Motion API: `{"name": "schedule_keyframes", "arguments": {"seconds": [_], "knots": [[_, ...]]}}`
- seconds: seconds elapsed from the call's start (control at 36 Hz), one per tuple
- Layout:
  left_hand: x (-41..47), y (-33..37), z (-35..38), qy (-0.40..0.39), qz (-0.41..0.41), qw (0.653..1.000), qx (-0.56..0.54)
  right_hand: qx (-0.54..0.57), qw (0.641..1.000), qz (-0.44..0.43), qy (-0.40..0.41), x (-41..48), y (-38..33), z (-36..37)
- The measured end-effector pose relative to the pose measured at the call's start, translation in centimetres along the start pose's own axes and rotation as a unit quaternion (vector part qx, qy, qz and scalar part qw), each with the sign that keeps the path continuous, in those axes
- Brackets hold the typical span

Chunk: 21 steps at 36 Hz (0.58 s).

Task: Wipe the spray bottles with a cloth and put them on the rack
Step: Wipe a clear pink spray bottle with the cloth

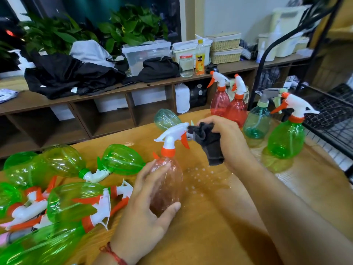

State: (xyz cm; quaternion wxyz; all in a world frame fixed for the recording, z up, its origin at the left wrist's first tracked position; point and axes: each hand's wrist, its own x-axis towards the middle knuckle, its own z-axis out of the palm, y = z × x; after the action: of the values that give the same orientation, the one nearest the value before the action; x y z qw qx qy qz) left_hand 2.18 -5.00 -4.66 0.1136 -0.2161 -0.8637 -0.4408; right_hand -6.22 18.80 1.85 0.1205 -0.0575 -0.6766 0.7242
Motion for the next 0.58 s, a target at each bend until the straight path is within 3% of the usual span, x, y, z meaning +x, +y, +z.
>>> {"name": "schedule_keyframes", "arguments": {"seconds": [0.14, 0.31, 0.47, 0.58], "knots": [[-0.1, 0.0, -0.3, -0.040, -0.006, 0.994, -0.105, -0.058, 0.991, -0.044, -0.112, -2.0, -2.0, -1.1], [-0.4, 1.0, -0.8, -0.100, -0.003, 0.967, -0.235, -0.115, 0.976, -0.050, -0.176, -4.9, -4.0, -2.4], [-1.1, 2.2, -1.1, -0.198, -0.010, 0.938, -0.285, -0.143, 0.978, -0.058, -0.142, -7.9, -5.4, -4.9], [-1.9, 3.8, 0.4, -0.212, 0.000, 0.934, -0.289, -0.170, 0.978, -0.075, -0.092, -9.6, -6.0, -7.0]]}}
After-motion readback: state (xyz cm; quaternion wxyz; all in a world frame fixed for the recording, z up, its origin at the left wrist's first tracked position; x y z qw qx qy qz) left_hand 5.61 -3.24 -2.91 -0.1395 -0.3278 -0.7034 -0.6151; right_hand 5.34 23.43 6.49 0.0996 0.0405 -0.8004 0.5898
